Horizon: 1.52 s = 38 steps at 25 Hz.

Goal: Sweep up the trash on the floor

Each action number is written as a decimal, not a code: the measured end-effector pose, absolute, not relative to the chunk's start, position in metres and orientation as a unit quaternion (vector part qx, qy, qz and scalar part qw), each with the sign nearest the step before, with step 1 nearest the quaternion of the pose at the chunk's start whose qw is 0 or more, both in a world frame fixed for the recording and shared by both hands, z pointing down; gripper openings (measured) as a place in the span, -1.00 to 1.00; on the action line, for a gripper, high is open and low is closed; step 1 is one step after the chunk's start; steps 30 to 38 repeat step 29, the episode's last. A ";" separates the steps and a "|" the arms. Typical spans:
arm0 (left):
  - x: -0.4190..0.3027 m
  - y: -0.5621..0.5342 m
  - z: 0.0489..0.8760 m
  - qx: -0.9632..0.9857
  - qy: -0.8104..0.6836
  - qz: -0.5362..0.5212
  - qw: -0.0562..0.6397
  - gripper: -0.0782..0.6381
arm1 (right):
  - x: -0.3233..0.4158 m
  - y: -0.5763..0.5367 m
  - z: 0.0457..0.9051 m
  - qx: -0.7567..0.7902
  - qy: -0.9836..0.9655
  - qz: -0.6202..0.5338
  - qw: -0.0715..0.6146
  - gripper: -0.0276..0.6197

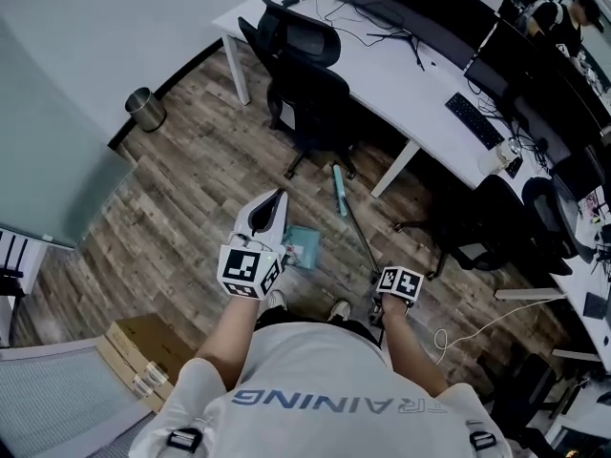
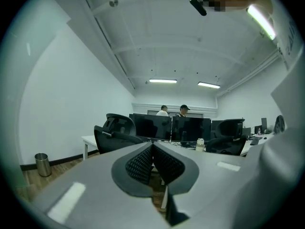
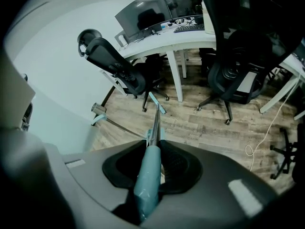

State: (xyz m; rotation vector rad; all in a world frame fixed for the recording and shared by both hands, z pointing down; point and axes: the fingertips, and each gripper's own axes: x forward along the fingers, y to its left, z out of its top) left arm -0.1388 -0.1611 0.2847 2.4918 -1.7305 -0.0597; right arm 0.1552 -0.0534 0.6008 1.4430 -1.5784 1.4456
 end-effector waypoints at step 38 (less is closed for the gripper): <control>-0.130 -0.154 0.288 0.831 -0.551 -0.021 0.072 -0.79 | 0.165 -0.066 0.591 0.556 -0.582 0.522 0.283 -0.58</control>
